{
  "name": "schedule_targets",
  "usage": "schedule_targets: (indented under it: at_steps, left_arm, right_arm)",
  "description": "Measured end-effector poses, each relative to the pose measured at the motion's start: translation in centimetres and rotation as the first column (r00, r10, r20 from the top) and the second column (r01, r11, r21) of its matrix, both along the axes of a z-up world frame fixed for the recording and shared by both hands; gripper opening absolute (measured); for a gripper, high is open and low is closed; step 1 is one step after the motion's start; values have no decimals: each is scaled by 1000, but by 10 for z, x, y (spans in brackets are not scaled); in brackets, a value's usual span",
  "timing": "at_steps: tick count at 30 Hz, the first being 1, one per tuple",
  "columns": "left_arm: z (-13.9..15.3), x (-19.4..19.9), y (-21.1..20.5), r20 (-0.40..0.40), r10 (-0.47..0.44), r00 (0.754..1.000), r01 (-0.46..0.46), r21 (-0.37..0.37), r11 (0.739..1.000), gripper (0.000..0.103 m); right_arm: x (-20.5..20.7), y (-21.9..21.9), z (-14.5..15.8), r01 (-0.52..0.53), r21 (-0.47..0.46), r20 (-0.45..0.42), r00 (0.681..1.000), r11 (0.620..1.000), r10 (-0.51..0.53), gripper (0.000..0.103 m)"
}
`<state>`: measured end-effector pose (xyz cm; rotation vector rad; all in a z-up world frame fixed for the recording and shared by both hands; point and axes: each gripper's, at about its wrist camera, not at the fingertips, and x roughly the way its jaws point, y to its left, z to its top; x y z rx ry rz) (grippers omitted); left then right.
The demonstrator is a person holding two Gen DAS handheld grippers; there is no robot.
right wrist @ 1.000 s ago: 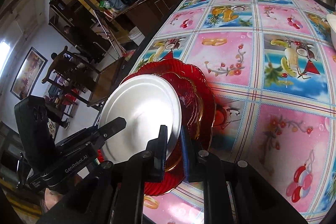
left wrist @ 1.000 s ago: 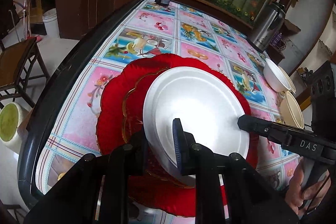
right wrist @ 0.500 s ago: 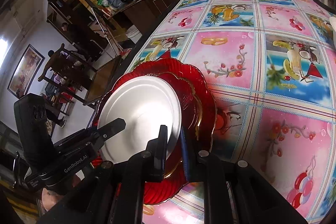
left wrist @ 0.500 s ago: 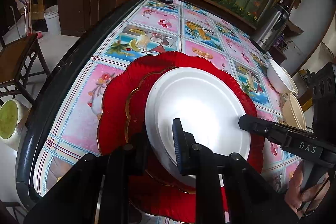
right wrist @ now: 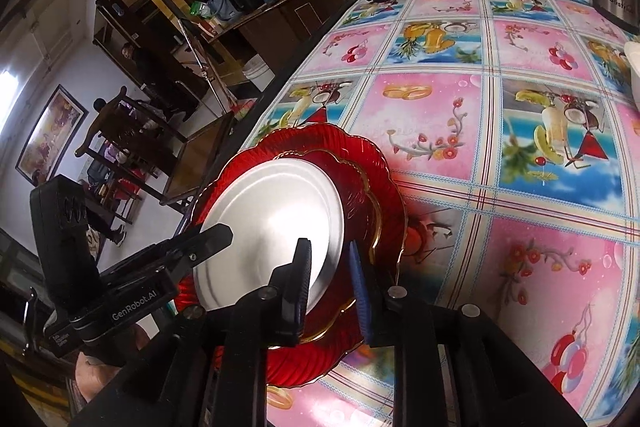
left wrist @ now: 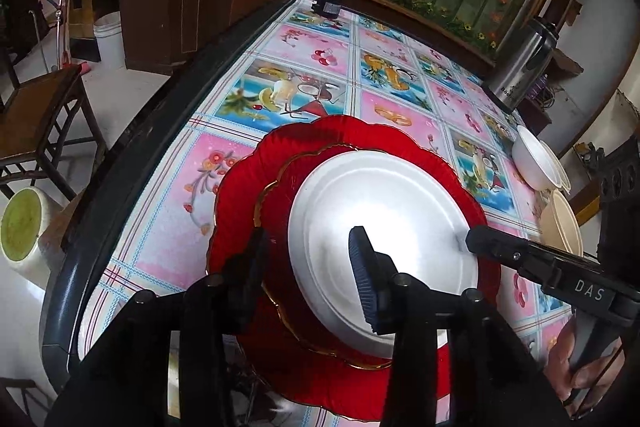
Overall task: Organize plates and bowls
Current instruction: 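Lower the white plate onto the red plate and open the right tool, then press the white plate flat on the stack with the left tool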
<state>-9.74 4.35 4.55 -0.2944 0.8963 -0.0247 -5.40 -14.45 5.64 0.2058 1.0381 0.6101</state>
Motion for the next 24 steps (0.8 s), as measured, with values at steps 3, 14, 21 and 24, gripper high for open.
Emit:
schedule_targets:
  at_steps: [3, 14, 21, 24]
  left_arm:
    - [5, -3, 0, 17, 11, 1000, -11, 17, 1000, 40]
    - [39, -20, -18, 182, 46, 982, -73, 143, 987, 40]
    - [47, -19, -60, 217, -43, 975, -4, 213, 977, 40]
    - [47, -18, -79, 214, -89, 973, 38, 231, 972, 40]
  right_arm:
    - [-1, -3, 1, -3, 13, 1, 1000, 1000, 3, 23]
    - [-21, -29, 29, 116, -100, 225, 970, 988, -91, 31]
    - [-33, -52, 40, 228, -174, 376, 915, 958, -150, 31]
    - [-36, -63, 41, 256, -187, 403, 900, 948, -164, 31]
